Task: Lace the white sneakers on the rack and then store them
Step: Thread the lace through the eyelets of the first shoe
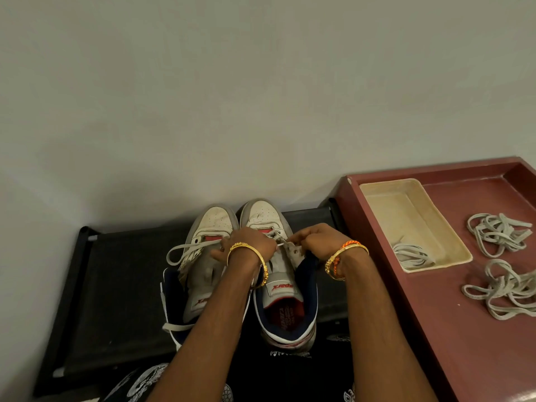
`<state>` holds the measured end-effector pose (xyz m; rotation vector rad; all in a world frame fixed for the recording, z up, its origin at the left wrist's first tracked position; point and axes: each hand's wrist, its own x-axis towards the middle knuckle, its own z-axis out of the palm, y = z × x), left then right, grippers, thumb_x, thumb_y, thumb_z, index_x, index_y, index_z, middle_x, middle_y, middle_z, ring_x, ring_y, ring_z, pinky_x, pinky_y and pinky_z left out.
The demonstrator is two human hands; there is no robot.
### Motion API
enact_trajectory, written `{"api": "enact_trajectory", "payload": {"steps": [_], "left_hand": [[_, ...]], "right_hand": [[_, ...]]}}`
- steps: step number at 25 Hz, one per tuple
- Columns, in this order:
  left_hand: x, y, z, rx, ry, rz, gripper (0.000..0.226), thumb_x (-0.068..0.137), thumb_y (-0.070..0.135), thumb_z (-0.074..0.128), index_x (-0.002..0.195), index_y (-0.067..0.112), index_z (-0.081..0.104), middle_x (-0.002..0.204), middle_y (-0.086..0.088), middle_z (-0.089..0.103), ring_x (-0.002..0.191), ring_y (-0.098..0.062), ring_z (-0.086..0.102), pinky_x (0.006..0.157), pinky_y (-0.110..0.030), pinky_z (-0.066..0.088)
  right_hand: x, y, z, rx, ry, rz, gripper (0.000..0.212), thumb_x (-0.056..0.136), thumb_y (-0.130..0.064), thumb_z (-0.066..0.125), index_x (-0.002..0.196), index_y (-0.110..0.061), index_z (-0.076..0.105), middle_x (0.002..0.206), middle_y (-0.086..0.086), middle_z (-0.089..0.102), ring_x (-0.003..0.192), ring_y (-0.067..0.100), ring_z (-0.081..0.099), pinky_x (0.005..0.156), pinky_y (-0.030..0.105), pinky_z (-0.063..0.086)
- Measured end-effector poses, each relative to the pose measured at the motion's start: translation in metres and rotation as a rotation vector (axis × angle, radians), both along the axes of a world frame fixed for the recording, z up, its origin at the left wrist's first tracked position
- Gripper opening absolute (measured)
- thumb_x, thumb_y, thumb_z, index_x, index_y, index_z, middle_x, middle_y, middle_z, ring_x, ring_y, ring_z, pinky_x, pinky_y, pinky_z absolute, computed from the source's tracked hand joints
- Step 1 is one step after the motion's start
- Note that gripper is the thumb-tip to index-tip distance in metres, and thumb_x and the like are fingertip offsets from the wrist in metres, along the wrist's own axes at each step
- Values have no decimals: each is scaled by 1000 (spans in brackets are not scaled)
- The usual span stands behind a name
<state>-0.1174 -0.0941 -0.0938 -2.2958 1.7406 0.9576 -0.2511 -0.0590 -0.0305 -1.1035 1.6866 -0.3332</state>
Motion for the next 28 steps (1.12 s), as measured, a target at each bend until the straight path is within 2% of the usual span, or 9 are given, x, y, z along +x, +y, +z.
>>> {"api": "enact_trajectory", "payload": {"steps": [3, 6, 9, 13, 16, 19, 24, 26, 28], "left_hand": [[0, 2, 1, -5, -18, 9, 63, 69, 54, 50, 121, 21, 61, 129, -5, 55, 121, -33, 46, 101, -51, 34], [-1, 4, 4, -41, -18, 54, 51, 79, 48, 55, 121, 21, 60, 129, -5, 53, 124, -32, 42, 101, -53, 29], [-4, 7, 8, -62, -5, 70, 48, 78, 47, 58, 116, 18, 63, 125, -6, 56, 124, -32, 42, 102, -53, 28], [-5, 10, 12, -73, 15, 91, 43, 78, 44, 58, 112, 17, 64, 123, -6, 57, 122, -32, 43, 100, -52, 27], [-7, 12, 19, -68, 10, 105, 42, 78, 40, 58, 113, 18, 63, 124, -5, 56, 122, -31, 42, 99, -50, 27], [-9, 13, 22, -60, -7, 80, 46, 79, 45, 59, 118, 20, 61, 129, -5, 53, 125, -31, 40, 101, -51, 26], [-10, 15, 27, -68, -20, 80, 50, 81, 48, 60, 121, 17, 59, 131, -5, 51, 127, -30, 38, 102, -49, 26], [-10, 15, 28, -78, -5, 85, 47, 82, 47, 60, 117, 17, 60, 130, -5, 51, 127, -30, 38, 102, -49, 26], [-11, 15, 25, -80, 13, 58, 45, 82, 48, 59, 116, 20, 63, 131, -5, 51, 126, -31, 39, 102, -49, 26]], "right_hand": [[-3, -1, -3, 5, -3, -32, 38, 91, 10, 37, 105, -2, 70, 112, 14, 65, 97, 22, 58, 81, 29, 51], [-1, 0, -3, 39, -42, -50, 26, 92, -3, 48, 105, 1, 69, 101, 14, 64, 85, 20, 55, 64, 27, 48], [4, -1, -6, 2, -44, -38, 23, 86, -14, 64, 101, 2, 69, 91, 10, 64, 78, 14, 55, 64, 24, 46], [7, -6, -11, -55, 72, -39, 20, 86, 2, 59, 101, -3, 71, 101, 11, 66, 91, 18, 57, 74, 26, 45], [6, -7, -9, -5, 57, -65, 25, 87, 6, 54, 106, -1, 70, 104, 11, 64, 92, 18, 54, 74, 23, 44], [5, -7, -8, 9, 43, -92, 27, 88, 7, 53, 109, 0, 68, 111, 13, 64, 105, 23, 56, 77, 24, 42], [5, -7, -7, 27, 15, -101, 28, 88, 7, 54, 111, -1, 68, 105, 8, 62, 89, 13, 49, 79, 23, 41], [5, -7, -8, 40, -11, -117, 25, 88, 4, 55, 108, -1, 68, 99, 6, 62, 81, 11, 51, 73, 22, 44], [5, -7, -9, 55, -59, -183, 18, 87, -4, 58, 101, 1, 69, 102, 12, 66, 77, 15, 57, 72, 27, 50]]}}
